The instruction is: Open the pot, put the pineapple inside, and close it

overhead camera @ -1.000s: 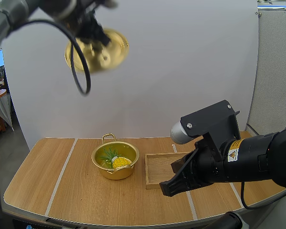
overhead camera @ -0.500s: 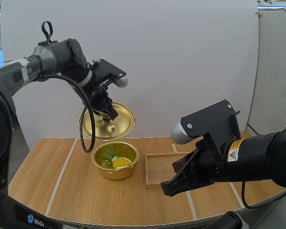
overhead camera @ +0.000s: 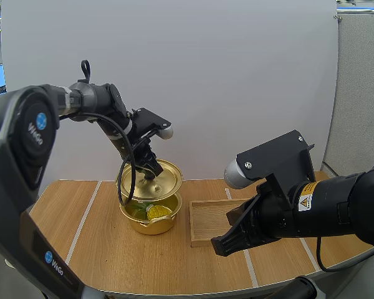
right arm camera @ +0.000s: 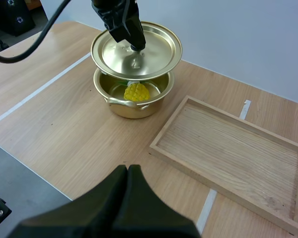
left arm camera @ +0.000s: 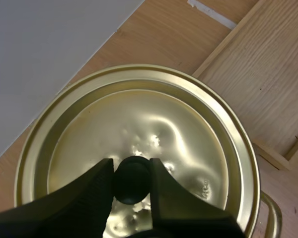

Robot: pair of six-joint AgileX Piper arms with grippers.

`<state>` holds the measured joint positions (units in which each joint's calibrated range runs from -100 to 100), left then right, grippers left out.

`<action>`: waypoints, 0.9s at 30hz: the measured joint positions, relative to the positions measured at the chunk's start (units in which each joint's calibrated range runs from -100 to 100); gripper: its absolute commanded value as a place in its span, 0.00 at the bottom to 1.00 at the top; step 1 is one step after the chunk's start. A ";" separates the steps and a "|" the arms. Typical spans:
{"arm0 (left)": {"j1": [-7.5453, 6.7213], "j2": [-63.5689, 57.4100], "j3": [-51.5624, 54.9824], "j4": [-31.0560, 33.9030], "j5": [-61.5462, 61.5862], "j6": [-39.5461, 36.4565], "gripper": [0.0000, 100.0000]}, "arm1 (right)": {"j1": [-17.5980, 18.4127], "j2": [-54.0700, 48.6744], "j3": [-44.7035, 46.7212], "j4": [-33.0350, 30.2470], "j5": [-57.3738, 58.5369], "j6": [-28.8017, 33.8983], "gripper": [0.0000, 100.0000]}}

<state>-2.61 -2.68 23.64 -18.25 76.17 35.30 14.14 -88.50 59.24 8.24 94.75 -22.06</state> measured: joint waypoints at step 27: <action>0.00 4.60 5.70 -1.47 -8.22 2.78 0.00 | 0.00 0.00 0.00 0.00 0.00 0.00 0.00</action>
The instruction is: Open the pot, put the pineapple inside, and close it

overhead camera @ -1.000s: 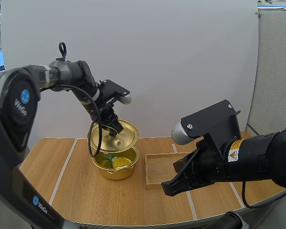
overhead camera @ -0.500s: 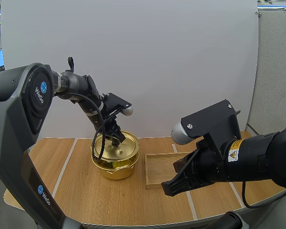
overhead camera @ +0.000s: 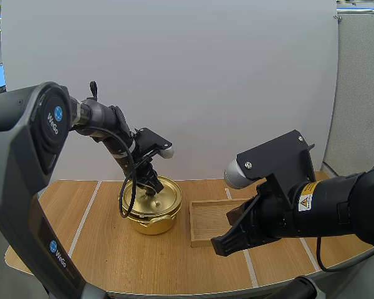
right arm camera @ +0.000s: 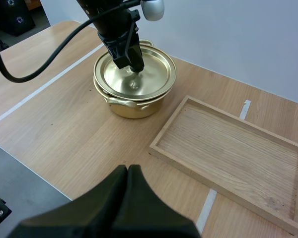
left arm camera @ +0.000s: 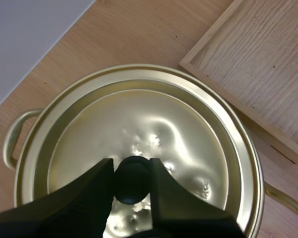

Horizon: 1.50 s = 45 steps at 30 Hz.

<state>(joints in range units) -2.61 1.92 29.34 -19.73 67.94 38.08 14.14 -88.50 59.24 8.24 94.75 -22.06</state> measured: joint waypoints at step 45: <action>0.00 -15.85 -17.37 2.70 27.02 -2.85 1.00 | 0.00 0.00 0.00 0.00 0.00 0.00 0.00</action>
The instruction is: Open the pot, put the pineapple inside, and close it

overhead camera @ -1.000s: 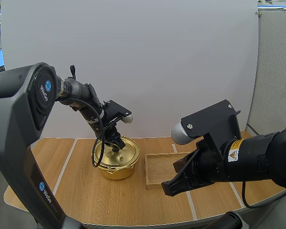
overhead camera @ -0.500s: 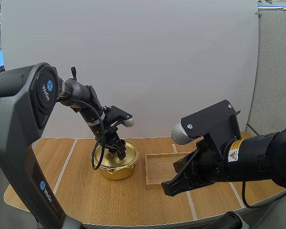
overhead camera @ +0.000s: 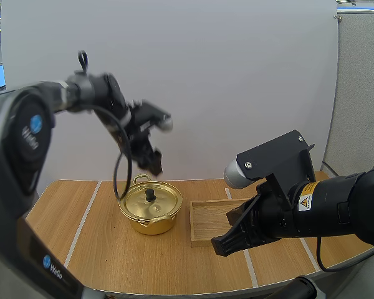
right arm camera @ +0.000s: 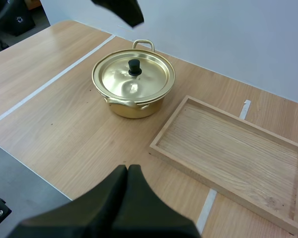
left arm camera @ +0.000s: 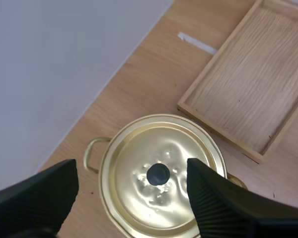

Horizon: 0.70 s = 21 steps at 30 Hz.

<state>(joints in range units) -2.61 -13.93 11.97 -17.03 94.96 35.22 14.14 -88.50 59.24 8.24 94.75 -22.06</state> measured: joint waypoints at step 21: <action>0.00 -40.49 -18.98 4.09 4.37 -8.33 1.00 | 0.00 0.00 0.00 -0.04 0.52 0.00 0.00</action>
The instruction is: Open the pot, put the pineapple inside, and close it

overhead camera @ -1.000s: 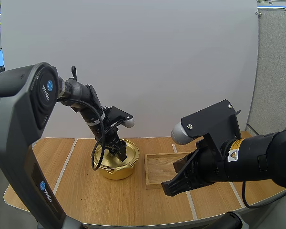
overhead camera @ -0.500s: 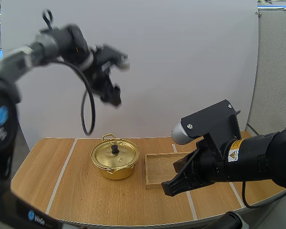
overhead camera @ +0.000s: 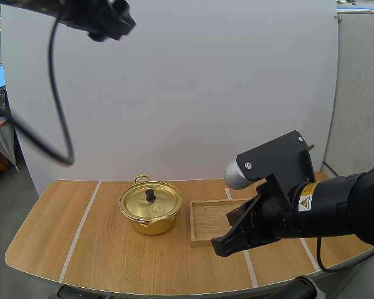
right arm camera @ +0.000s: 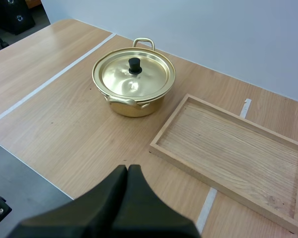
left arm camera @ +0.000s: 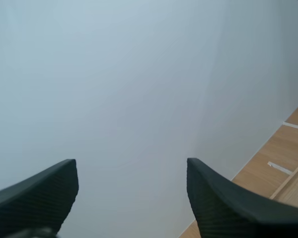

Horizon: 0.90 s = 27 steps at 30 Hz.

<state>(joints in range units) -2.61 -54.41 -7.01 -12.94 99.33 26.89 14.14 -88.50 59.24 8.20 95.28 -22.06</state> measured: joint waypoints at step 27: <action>0.00 -32.06 23.46 1.99 0.52 -7.59 0.00 | -0.16 0.00 0.00 2.74 0.17 0.00 0.00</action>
<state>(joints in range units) -2.61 -86.47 16.45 -10.95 99.86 19.30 13.98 -88.50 59.24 10.94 95.44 -22.06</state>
